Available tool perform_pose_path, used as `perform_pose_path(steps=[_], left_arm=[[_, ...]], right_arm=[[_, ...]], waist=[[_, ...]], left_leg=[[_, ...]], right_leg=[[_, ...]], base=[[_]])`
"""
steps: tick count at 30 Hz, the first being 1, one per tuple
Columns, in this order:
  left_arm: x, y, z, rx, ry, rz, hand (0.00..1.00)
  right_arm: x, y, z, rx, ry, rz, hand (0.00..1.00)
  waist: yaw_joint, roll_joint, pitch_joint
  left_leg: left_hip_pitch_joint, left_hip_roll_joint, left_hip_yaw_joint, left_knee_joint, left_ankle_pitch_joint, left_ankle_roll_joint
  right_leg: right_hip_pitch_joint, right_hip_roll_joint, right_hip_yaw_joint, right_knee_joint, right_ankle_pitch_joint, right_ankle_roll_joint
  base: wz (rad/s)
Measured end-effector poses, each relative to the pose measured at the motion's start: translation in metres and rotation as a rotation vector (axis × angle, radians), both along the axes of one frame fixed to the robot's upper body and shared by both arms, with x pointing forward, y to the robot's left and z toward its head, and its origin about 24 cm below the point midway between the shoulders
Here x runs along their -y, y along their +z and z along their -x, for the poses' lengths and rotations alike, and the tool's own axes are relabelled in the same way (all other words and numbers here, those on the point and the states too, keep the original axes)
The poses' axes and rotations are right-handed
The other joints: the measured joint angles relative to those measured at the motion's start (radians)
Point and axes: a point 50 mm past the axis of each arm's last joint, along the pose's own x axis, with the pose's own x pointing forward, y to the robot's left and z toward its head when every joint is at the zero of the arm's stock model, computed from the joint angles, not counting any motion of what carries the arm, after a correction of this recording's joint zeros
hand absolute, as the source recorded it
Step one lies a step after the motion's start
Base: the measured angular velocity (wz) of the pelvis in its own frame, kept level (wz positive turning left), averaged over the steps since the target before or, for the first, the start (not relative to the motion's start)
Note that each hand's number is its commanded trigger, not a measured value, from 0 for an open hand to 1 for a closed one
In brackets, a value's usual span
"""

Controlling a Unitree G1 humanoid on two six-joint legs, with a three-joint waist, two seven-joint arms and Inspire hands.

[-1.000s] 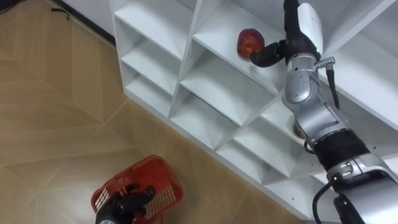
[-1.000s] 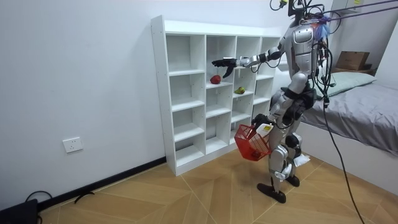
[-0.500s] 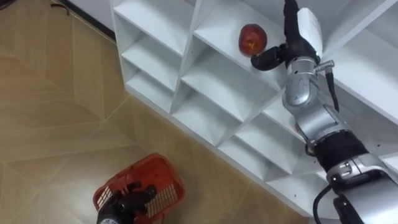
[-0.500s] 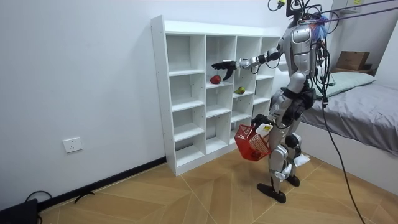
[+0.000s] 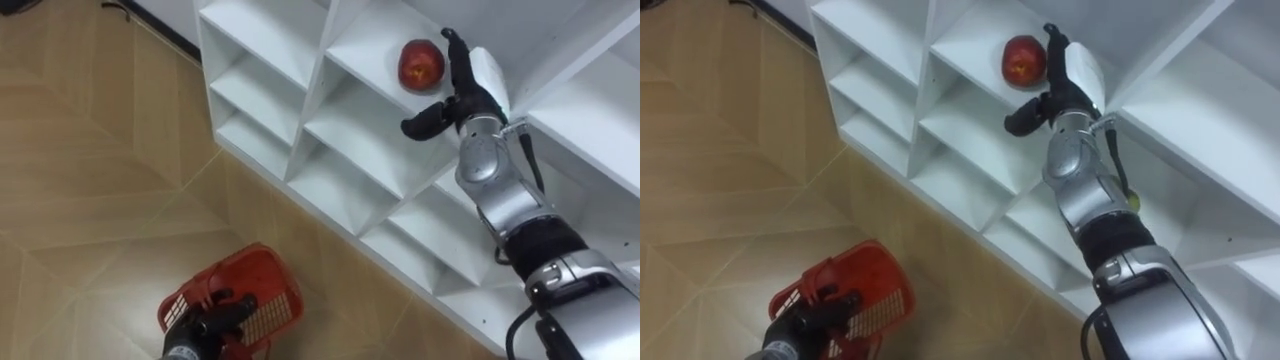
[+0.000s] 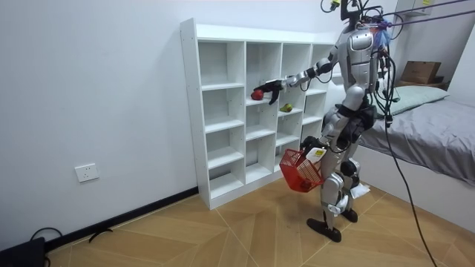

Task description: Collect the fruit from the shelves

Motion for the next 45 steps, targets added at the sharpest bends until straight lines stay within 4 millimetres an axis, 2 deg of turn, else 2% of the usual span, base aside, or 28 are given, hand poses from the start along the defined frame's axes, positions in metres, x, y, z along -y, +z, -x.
perform_pose_path(steps=[5,9,17,28,38,40,42,45], left_arm=[[0.001,0.0,-0.003,0.002,-0.009,-0.005,1.0],[0.001,0.0,-0.004,0.006,-0.035,-0.014,1.0],[-0.001,0.001,-0.005,0.011,-0.05,-0.024,1.0],[-0.002,0.001,-0.004,0.012,-0.049,-0.025,1.0],[0.001,-0.001,-0.002,0.002,-0.044,-0.01,1.0],[0.002,-0.001,-0.001,-0.002,-0.045,-0.005,1.0],[0.005,-0.002,0.0,-0.011,-0.046,0.005,1.0],[0.009,-0.003,0.002,-0.015,-0.046,0.014,1.0]], right_arm=[[0.005,0.005,-0.007,-0.018,-0.027,0.01,0.0],[0.006,0.015,-0.014,-0.006,-0.05,-0.038,0.0],[0.006,0.015,-0.014,-0.013,-0.074,-0.149,0.0],[0.011,0.026,-0.018,0.041,-0.11,-0.29,0.0],[0.011,0.041,-0.022,0.106,-0.118,-0.357,0.0],[0.011,0.041,-0.022,0.106,-0.118,-0.365,0.0],[0.011,0.04,-0.021,0.102,-0.129,-0.452,0.0],[0.011,0.038,-0.021,0.092,-0.145,-0.551,0.0]], waist=[[0.008,-0.003,0.0104],[0.007,-0.006,0.0118],[-0.001,-0.012,0.0146],[-0.011,-0.012,0.0146],[-0.021,0.007,0.008],[-0.021,0.015,0.004],[-0.02,0.029,-0.0028],[-0.018,0.04,-0.0081]], left_leg=[[-0.001,-0.001,0.001,-0.001,0.0,0.0],[-0.003,-0.001,0.001,0.0,0.0,0.0],[0.0,-0.001,0.0,0.002,0.001,0.0],[0.0,-0.003,-0.006,0.008,0.001,0.001],[0.003,-0.003,-0.007,0.016,0.001,0.001],[0.003,-0.003,-0.007,0.018,0.001,0.001],[0.006,-0.003,-0.007,0.019,0.001,0.001],[0.008,-0.002,-0.01,0.019,0.001,0.0]], right_leg=[[-0.002,-0.001,-0.002,0.001,0.0,0.0],[-0.004,-0.004,-0.013,0.002,0.0,0.0],[0.002,-0.005,-0.025,0.002,0.0,0.0],[0.009,-0.004,-0.024,0.002,0.0,0.0],[0.015,-0.004,-0.023,0.002,0.0,0.0],[0.017,-0.004,-0.024,0.003,0.0,0.0],[0.019,-0.004,-0.025,0.006,0.0,0.0],[0.019,-0.004,-0.027,0.012,0.0,0.0]], base=[[0.0],[0.0],[0.0],[0.0],[0.0],[0.0],[0.0],[0.0]])
